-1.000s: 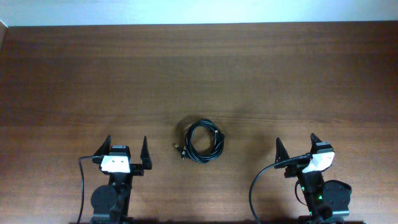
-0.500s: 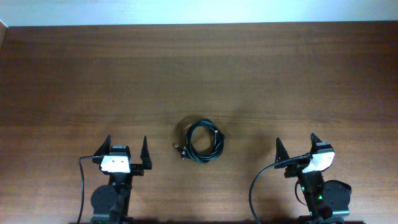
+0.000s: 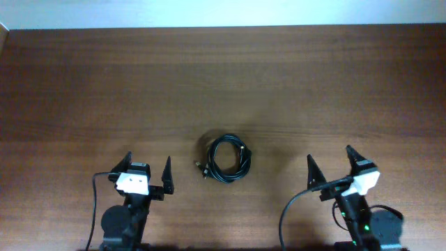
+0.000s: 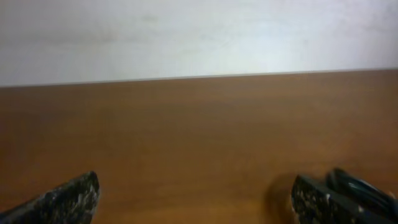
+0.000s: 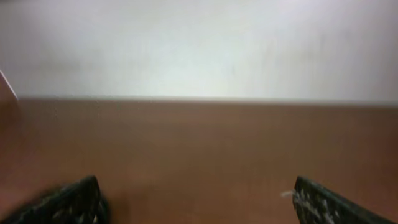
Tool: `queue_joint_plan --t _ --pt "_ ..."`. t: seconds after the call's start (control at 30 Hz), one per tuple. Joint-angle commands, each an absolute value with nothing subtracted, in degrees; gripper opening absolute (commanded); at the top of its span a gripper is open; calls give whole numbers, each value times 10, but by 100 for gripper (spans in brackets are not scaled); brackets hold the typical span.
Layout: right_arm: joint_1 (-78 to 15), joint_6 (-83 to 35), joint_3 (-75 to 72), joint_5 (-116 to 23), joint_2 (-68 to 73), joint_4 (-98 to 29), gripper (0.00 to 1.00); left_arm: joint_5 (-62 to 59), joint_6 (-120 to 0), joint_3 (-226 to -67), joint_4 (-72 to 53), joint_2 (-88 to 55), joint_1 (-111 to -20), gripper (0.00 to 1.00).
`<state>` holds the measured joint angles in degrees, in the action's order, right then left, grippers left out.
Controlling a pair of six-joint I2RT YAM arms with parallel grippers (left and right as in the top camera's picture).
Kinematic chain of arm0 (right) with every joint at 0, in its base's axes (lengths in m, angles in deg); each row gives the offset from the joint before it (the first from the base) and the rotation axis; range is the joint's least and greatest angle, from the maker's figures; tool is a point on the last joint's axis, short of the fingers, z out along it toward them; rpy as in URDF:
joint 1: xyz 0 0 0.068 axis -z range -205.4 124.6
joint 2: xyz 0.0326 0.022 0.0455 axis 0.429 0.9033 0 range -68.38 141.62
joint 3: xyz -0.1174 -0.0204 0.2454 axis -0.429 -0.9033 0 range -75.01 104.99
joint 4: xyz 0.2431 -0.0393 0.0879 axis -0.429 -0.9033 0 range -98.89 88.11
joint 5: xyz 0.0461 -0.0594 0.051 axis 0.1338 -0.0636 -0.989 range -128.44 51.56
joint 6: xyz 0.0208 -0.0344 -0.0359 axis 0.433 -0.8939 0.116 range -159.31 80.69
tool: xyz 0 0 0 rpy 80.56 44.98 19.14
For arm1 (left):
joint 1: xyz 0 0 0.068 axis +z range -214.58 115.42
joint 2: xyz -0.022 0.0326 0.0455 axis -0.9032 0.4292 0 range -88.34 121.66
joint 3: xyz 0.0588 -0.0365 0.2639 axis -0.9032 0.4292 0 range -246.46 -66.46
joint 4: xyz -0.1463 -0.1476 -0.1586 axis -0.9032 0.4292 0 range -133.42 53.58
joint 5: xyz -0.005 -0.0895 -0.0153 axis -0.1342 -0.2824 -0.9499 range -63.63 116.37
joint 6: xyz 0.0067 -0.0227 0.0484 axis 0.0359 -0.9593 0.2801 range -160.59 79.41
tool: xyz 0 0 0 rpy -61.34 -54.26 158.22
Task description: Untangle cables
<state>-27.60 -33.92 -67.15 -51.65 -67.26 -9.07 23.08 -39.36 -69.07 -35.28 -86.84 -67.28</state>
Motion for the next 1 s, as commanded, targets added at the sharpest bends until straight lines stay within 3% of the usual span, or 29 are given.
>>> queue_joint_plan --t 0.0,0.13,0.23,0.33,0.37,0.47,0.57,0.6,0.7,0.73,0.77,0.83,0.87,0.93,0.97 --pt "-280 -306 -562 -541 -635 -138 99 163 -415 -805 -305 -807 -670 99" --pt "-280 -291 -295 -690 -431 -343 99 75 -489 -1059 -160 -606 -670 99" --pt "-280 -302 -141 -698 -322 -502 99 53 -486 -1167 -101 -549 -670 99" --pt "-280 -324 -136 -697 -273 -562 99 45 -473 -1167 -55 -551 -670 100" --pt "-280 -362 -136 -691 -240 -591 99 45 -435 -1167 -26 -550 -670 94" --pt "-290 -426 -136 -680 -82 -689 99 119 -383 -1167 27 -530 -670 92" --pt "-394 -432 -136 -645 80 -687 99 142 -383 -1167 30 -479 -670 94" --pt "-453 -395 -136 -632 123 -638 99 137 -383 -1167 32 -456 -670 100" --pt "-559 -259 -137 -491 168 -457 99 127 -383 -1167 22 -451 -670 99" --pt "-579 -179 -141 -419 180 -391 99 98 -381 -1168 21 -452 -670 92" --pt "-584 -138 -143 -400 188 -375 99 96 -381 -1168 24 -452 -670 76" --pt "-584 -13 -151 -367 219 -356 100 96 -382 -1168 25 -452 -670 70" --pt "-584 20 -158 -362 232 -351 93 96 -382 -1168 25 -452 -670 67" --pt "-584 67 -179 -362 274 -351 88 91 -384 -1168 26 -452 -670 45" --pt "-584 66 -185 -365 286 -351 84 92 -384 -1168 26 -452 -670 43"
